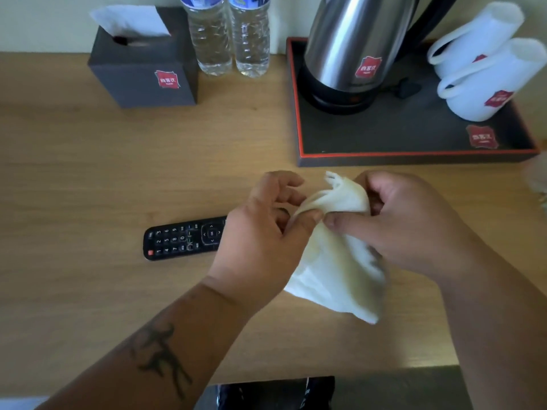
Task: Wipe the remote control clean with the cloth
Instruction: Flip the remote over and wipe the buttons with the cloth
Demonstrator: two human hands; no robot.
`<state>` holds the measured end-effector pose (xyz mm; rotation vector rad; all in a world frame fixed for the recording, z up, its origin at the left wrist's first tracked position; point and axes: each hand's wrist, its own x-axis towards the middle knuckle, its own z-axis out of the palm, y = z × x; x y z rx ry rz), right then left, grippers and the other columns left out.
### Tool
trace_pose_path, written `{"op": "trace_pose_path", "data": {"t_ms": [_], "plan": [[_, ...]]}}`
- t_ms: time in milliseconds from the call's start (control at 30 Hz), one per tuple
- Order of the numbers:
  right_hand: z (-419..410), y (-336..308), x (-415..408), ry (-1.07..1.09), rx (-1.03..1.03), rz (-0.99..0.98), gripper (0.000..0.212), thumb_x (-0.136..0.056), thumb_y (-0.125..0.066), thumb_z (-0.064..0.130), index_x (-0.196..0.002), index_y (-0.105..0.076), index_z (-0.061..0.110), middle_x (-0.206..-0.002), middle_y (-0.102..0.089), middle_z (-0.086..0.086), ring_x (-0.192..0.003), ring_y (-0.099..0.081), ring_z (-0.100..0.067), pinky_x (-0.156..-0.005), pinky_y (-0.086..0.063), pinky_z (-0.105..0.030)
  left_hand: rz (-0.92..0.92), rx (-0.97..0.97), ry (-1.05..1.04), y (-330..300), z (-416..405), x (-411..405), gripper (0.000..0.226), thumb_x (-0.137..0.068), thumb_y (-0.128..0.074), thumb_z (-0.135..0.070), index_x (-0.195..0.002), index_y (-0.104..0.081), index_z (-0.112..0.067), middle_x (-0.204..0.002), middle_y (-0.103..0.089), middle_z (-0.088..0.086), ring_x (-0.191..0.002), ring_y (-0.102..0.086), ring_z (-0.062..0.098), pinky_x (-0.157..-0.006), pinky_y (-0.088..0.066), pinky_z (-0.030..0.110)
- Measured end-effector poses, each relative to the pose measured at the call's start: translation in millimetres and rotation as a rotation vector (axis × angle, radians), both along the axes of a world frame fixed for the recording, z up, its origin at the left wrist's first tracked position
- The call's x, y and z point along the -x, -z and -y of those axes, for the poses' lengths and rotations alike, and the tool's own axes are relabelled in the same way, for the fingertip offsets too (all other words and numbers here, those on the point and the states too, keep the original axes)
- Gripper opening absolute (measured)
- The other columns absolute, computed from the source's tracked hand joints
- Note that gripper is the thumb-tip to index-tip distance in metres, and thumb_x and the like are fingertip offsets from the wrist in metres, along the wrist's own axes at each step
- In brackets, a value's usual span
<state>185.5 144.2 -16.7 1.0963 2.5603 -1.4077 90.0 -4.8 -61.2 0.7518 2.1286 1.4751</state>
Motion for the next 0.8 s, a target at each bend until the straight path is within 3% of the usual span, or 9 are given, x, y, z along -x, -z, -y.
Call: {"op": "trace_pose_path", "data": {"t_ms": [100,200,267,333,433,533,667,733,800], "plan": [[-0.5,7.3,1.2,0.018,0.016,0.065,0.024,-0.069,-0.084,0.038,-0.078,-0.066,0.026,-0.073,-0.073,0.012,-0.064,-0.068,-0.004,-0.059,-0.053,-0.03,-0.367,0.015,0.028,10.1,3.5,-0.5,0.009,-0.085,-0.075,-0.024,-0.09,-0.068,-0.027,-0.089,-0.066,-0.01,-0.072,-0.061,0.006,-0.061,-0.048,0.019],[-2.1,13.3,2.8,0.049,-0.065,0.179,0.036,-0.061,-0.083,0.052,-0.077,-0.065,0.025,-0.072,-0.071,0.009,-0.066,-0.066,-0.008,-0.059,-0.052,-0.032,-0.787,0.023,0.053,21.0,6.9,7.0,0.006,-0.088,-0.072,-0.024,-0.09,-0.077,-0.02,-0.096,-0.065,-0.004,-0.077,-0.058,0.016,-0.061,-0.051,0.032],[-5.5,12.6,2.4,0.036,-0.154,0.306,0.051,-0.054,-0.078,0.066,-0.086,-0.065,0.029,-0.076,-0.069,0.011,-0.073,-0.065,-0.011,-0.064,-0.052,-0.033,-0.895,-0.035,0.091,23.2,6.3,12.6,0.009,-0.089,-0.07,-0.02,-0.084,-0.077,-0.017,-0.09,-0.067,-0.001,-0.074,-0.058,0.023,-0.062,-0.05,0.039],[-8.4,5.3,-2.1,-0.052,-0.339,0.428,0.085,-0.044,-0.07,0.081,-0.116,-0.057,0.036,-0.1,-0.067,0.014,-0.094,-0.064,-0.014,-0.079,-0.053,-0.038,-0.878,-0.047,0.179,19.9,5.4,12.3,0.01,-0.091,-0.067,-0.017,-0.085,-0.073,-0.014,-0.082,-0.066,-0.001,-0.07,-0.057,0.023,-0.064,-0.048,0.038],[-5.6,-19.5,-3.2,-0.254,-0.381,0.134,0.106,-0.048,-0.074,0.074,-0.142,-0.031,0.052,-0.138,-0.046,0.03,-0.129,-0.043,0.003,-0.101,-0.041,-0.029,-0.58,0.014,0.323,8.8,7.1,6.3,0.005,-0.096,-0.055,-0.024,-0.099,-0.051,-0.022,-0.066,-0.05,-0.013,-0.056,-0.044,0.007,-0.053,-0.037,0.025],[2.8,-30.5,8.8,-0.476,-0.009,-0.071,0.079,-0.056,-0.087,0.051,-0.128,-0.054,0.049,-0.12,-0.059,0.033,-0.115,-0.053,0.012,-0.093,-0.045,-0.015,-0.329,-0.018,0.417,-0.5,9.1,3.1,0.008,-0.097,-0.044,-0.033,-0.099,-0.036,-0.03,-0.064,-0.044,-0.013,-0.053,-0.042,0.008,-0.051,-0.031,0.022],[-7.2,-17.8,20.2,-0.487,0.215,-0.056,0.046,-0.056,-0.091,0.045,-0.094,-0.072,0.03,-0.091,-0.074,0.008,-0.089,-0.07,-0.01,-0.08,-0.055,-0.038,-0.276,-0.118,0.416,-13.7,6.9,0.4,0.007,-0.097,-0.043,-0.029,-0.096,-0.036,-0.032,-0.066,-0.047,-0.017,-0.054,-0.045,0.004,-0.052,-0.033,0.018],[-11.2,-14.9,19.3,-0.476,0.216,-0.034,0.054,-0.054,-0.088,0.056,-0.091,-0.073,0.019,-0.089,-0.073,-0.007,-0.087,-0.07,-0.027,-0.081,-0.054,-0.053,-0.311,-0.119,0.368,-15.2,5.2,1.7,0.003,-0.097,-0.045,-0.03,-0.097,-0.042,-0.03,-0.065,-0.047,-0.021,-0.055,-0.048,0.001,-0.051,-0.036,0.016],[-13.9,-13.7,15.6,-0.482,0.18,0.04,0.063,-0.05,-0.083,0.067,-0.087,-0.073,0.016,-0.087,-0.071,-0.015,-0.084,-0.068,-0.033,-0.077,-0.055,-0.053,-0.451,-0.111,0.33,-16.1,3.8,6.2,0.002,-0.098,-0.048,-0.031,-0.098,-0.046,-0.03,-0.068,-0.048,-0.022,-0.058,-0.05,-0.001,-0.051,-0.041,0.018]]}}
